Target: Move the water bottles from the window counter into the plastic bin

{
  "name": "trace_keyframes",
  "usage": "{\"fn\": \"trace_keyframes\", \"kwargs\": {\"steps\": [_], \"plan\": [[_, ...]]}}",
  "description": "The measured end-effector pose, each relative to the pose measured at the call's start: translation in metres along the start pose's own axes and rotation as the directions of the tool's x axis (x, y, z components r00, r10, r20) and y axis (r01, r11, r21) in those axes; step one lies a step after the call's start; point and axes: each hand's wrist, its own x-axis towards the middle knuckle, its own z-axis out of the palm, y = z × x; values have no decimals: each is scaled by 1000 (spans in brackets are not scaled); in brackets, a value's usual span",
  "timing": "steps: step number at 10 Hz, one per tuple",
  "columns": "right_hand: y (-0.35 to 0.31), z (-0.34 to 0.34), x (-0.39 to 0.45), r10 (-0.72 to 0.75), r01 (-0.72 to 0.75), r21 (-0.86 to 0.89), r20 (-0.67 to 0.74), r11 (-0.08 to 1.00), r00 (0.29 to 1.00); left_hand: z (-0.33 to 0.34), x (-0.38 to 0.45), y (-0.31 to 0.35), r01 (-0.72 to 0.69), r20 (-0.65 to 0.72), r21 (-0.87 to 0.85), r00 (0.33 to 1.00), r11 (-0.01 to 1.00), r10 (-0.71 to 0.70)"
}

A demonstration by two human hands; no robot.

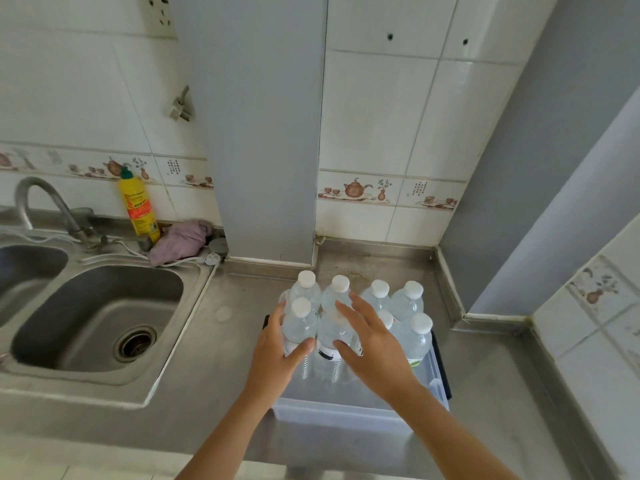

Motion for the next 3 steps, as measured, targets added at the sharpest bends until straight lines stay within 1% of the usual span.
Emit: {"fn": "trace_keyframes", "kwargs": {"steps": [1, 2, 3], "plan": [[3, -22, -19, 6, -4, 51, -34, 999, 999, 3, -11, 8, -10, -81, 48, 997, 999, 14], [8, -45, -40, 10, -7, 28, -103, 1000, 995, 2, -26, 24, -46, -122, 108, 991, 993, 59], [10, -64, -52, 54, -47, 47, -144, 998, 988, -4, -43, 43, -64, -208, 179, 973, 982, 101]]}}
